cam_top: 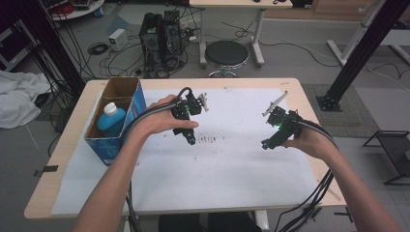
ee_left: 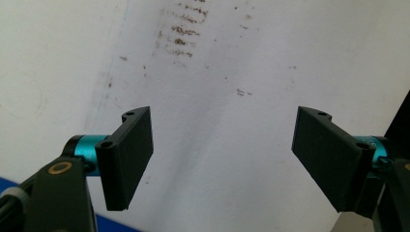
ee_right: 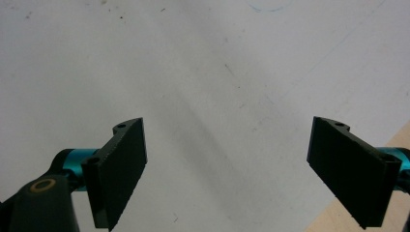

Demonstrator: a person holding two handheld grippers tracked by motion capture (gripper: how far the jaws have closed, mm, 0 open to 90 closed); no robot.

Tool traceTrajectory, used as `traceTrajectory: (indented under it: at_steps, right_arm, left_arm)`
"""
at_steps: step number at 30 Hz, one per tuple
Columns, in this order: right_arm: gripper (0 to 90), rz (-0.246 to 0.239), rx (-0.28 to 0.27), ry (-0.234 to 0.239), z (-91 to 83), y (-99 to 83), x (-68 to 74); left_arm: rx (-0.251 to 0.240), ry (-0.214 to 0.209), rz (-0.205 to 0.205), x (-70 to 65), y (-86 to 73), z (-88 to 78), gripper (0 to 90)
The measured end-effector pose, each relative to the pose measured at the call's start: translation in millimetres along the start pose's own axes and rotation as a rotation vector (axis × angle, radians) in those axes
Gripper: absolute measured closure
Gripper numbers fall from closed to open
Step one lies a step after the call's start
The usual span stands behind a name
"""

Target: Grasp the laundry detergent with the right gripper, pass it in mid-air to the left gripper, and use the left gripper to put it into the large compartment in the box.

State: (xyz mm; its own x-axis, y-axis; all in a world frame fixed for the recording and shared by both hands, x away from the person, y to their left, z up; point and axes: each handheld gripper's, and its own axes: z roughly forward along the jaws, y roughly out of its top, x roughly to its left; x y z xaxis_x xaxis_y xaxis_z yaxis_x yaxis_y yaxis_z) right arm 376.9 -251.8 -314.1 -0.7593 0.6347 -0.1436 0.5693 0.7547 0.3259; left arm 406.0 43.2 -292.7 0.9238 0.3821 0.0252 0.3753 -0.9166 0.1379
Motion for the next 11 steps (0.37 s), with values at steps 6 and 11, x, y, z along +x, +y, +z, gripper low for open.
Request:
traceTrajectory:
  at_steps: [6, 11]
  right_arm:
    - [13.3, -0.036, 0.006, -0.024, -0.5, -2.5, -4.2]
    - [13.3, 0.021, -0.021, 0.001, -0.3, -2.1, 0.4]
  left_arm:
    - [-0.010, 0.004, -0.004, -0.5, -1.0, -2.4, 22.8]
    - [-0.008, 0.008, -0.002, -1.5, -0.9, -3.2, 22.8]
